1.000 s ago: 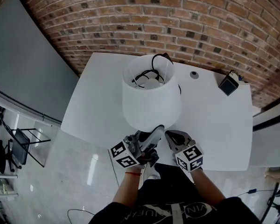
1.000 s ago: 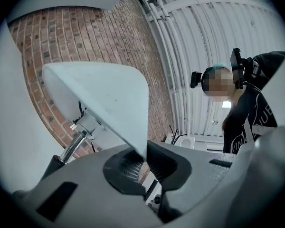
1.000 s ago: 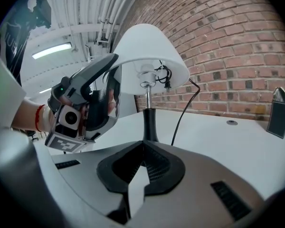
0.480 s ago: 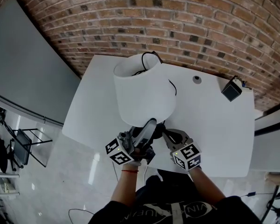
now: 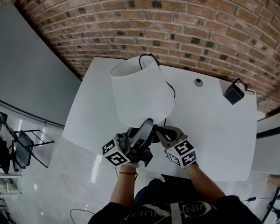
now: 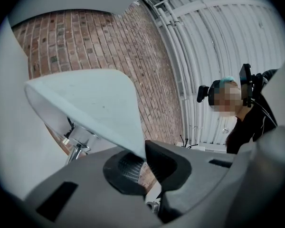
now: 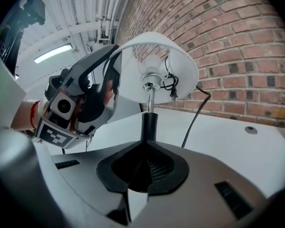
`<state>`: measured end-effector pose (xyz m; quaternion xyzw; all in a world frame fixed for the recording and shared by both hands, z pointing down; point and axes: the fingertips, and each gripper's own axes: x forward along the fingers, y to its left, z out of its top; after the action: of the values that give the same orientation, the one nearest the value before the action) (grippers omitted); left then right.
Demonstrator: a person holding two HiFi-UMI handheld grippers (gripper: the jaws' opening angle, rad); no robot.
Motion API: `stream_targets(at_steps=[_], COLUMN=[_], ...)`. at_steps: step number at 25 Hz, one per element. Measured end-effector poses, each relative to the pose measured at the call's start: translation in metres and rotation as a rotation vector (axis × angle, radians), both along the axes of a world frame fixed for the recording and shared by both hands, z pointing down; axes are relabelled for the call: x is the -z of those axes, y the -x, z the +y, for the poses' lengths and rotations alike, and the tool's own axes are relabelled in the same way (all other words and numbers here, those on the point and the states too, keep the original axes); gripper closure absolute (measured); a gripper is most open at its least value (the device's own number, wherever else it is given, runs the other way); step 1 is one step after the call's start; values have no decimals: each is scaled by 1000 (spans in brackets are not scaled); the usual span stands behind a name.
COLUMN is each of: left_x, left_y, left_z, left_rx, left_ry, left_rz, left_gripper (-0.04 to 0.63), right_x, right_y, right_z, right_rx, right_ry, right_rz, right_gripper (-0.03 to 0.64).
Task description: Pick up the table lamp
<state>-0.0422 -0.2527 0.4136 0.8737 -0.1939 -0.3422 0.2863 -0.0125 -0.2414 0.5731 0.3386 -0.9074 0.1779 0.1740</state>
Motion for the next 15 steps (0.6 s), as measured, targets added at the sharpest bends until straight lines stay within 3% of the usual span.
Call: stream_targets(at_steps=[9,15], left_x=[-1,0], left_y=[0,-4], left_z=[-11,-8], left_rx=[-6,-14], left_ry=[20,7], left_rz=[-23,-71], left_gripper=[581,581], right_x=[-8,-14], right_y=[13,22], right_z=[-19,-26], right_rx=[-24,-67], right_ry=[47,93], right_rz=[10,48], right_gripper=[500,468])
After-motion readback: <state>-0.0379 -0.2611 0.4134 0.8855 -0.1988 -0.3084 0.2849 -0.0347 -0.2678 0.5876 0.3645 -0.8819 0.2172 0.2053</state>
